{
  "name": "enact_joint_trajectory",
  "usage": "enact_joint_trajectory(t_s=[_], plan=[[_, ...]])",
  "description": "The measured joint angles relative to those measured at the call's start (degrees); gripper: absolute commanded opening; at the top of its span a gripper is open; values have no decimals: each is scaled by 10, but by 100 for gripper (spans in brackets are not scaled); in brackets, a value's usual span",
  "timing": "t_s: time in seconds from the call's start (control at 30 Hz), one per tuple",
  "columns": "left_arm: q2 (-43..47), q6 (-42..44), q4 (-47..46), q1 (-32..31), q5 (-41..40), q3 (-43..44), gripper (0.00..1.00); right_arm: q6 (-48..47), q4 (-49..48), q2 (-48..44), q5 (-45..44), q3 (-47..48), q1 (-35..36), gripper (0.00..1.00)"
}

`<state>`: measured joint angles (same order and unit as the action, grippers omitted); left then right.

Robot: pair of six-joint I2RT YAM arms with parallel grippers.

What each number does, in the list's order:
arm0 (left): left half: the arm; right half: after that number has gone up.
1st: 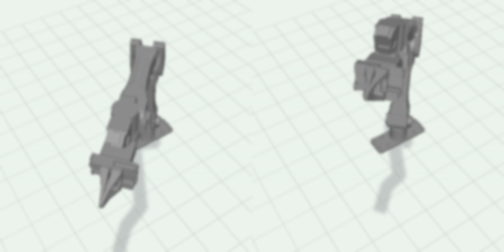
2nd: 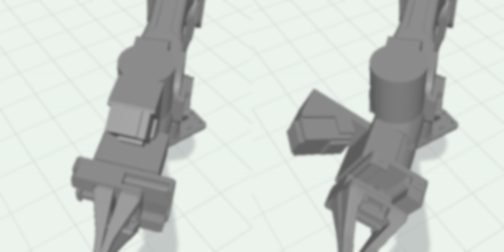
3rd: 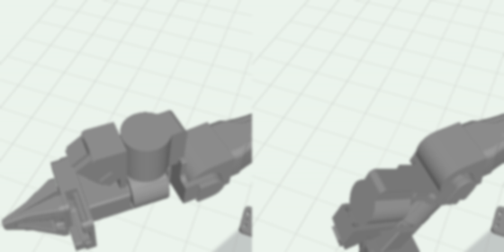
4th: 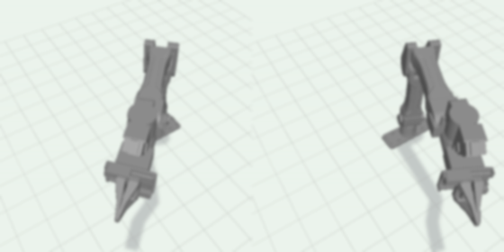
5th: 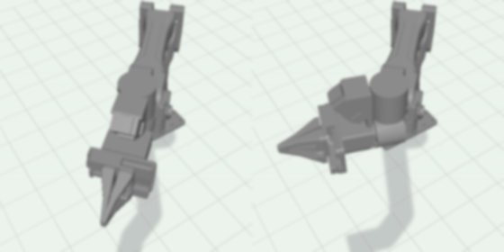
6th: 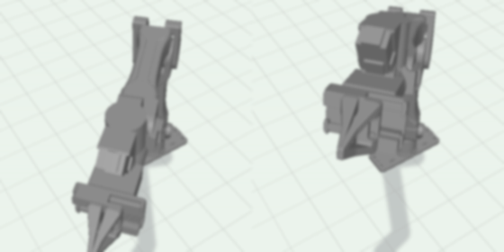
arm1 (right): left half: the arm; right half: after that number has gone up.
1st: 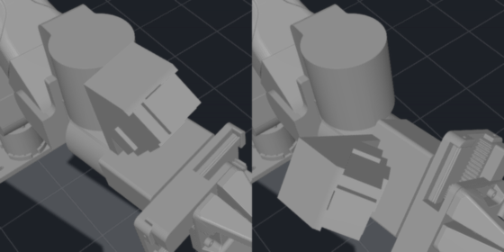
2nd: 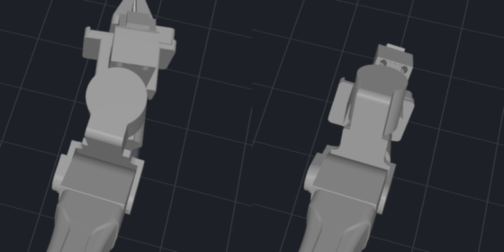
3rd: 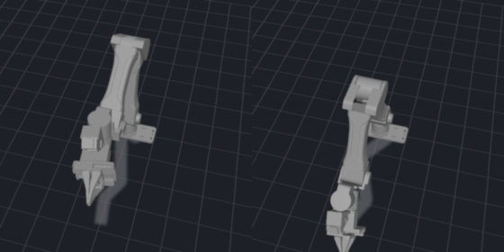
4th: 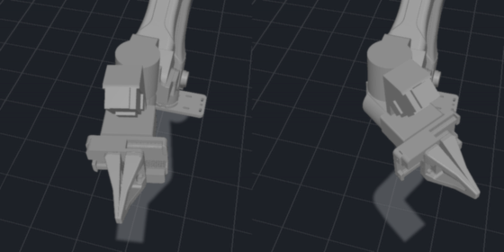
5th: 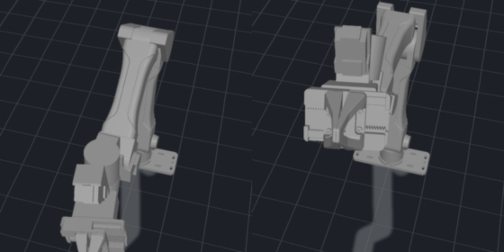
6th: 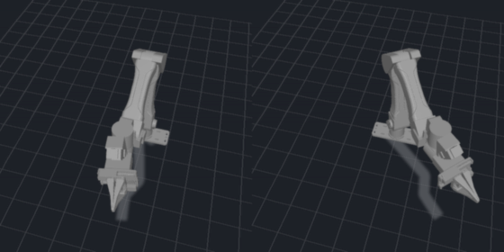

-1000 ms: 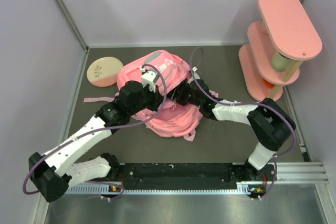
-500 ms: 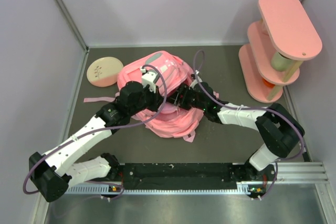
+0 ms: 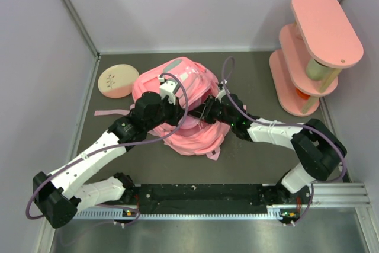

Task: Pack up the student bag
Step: Place the stationery in the student bag.

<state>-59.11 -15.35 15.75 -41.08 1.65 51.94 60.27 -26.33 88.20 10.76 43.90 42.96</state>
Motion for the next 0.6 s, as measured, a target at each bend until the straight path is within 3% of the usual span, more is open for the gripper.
enact_joint_trajectory(t_s=[0.17,0.27,0.33,0.4,0.47,0.6], plan=[[0,0,-1,0,0,0,0,20,-43,28,-6,1,0,9],[0,0,-1,0,0,0,0,37,-70,53,-17,13,1,19],[0,0,-1,0,0,0,0,47,-83,69,-26,23,1,19],[0,0,-2,0,0,0,0,53,-94,84,-37,31,2,25],[0,-1,-2,0,0,0,0,53,-97,97,-45,42,3,40],[0,-2,-2,0,0,0,0,48,-89,105,-52,55,4,54]])
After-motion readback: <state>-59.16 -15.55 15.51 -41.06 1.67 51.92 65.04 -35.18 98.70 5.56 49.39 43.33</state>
